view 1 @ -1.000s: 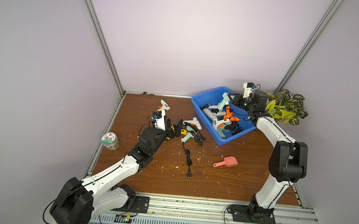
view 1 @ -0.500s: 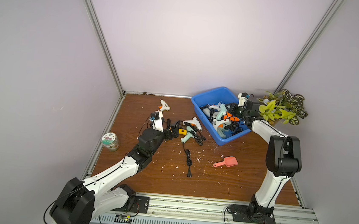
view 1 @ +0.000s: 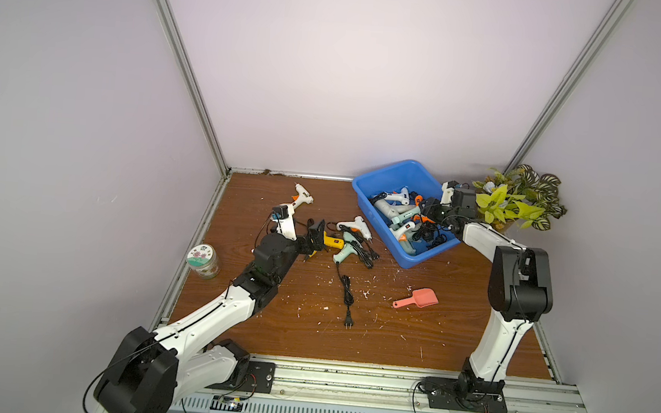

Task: Put the hot melt glue gun into the storage box
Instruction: Place the hot melt adhesive gun in the storage box, then pick up the hot melt adhesive gun from the center of the board.

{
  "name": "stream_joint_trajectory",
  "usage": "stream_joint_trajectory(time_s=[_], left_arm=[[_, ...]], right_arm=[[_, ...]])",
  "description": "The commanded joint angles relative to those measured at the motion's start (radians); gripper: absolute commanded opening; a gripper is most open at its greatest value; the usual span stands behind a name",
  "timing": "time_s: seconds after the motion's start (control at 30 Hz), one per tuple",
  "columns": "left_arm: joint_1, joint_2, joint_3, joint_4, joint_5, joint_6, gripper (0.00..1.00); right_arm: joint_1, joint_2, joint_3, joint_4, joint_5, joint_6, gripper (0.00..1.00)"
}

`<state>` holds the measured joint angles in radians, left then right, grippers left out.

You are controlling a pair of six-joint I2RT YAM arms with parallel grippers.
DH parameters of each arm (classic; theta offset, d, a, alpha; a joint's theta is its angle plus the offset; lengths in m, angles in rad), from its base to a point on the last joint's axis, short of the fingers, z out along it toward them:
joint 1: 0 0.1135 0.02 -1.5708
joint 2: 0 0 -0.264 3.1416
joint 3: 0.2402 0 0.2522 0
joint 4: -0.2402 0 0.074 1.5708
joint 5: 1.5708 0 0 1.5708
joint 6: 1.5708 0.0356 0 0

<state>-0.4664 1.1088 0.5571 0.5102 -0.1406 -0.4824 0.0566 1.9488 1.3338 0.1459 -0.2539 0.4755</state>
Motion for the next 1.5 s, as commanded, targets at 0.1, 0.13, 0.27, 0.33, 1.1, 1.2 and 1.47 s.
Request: stream_joint_trajectory(time_s=[0.1, 0.13, 0.27, 0.33, 1.1, 1.2, 1.47], left_arm=[[0.073, 0.156, 0.181, -0.226, 0.009, 0.035, 0.99], [0.088, 0.187, 0.214, -0.258, 0.017, 0.048, 0.99], [0.17, 0.335, 0.372, -0.39, 0.02, 0.11, 0.99], [0.209, 0.417, 0.454, -0.45, 0.016, 0.142, 0.99], [0.359, 1.26, 1.434, -1.084, 0.093, 0.409, 0.8], [0.359, 1.287, 1.465, -1.084, 0.073, 0.424, 0.78], [0.359, 1.356, 1.536, -1.087, 0.051, 0.459, 0.78]], right_arm=[[-0.003, -0.178, -0.051, -0.048, 0.108, -0.029, 0.6], [-0.004, -0.201, -0.062, -0.058, 0.122, -0.031, 0.61], [-0.003, -0.312, -0.119, -0.101, 0.186, -0.051, 0.63], [-0.003, -0.37, -0.151, -0.111, 0.202, -0.059, 0.64], [-0.004, -0.816, -0.382, -0.085, 0.261, -0.063, 1.0], [-0.004, -0.828, -0.39, -0.071, 0.251, -0.062, 0.99], [-0.004, -0.827, -0.393, -0.06, 0.231, -0.056, 0.99]])
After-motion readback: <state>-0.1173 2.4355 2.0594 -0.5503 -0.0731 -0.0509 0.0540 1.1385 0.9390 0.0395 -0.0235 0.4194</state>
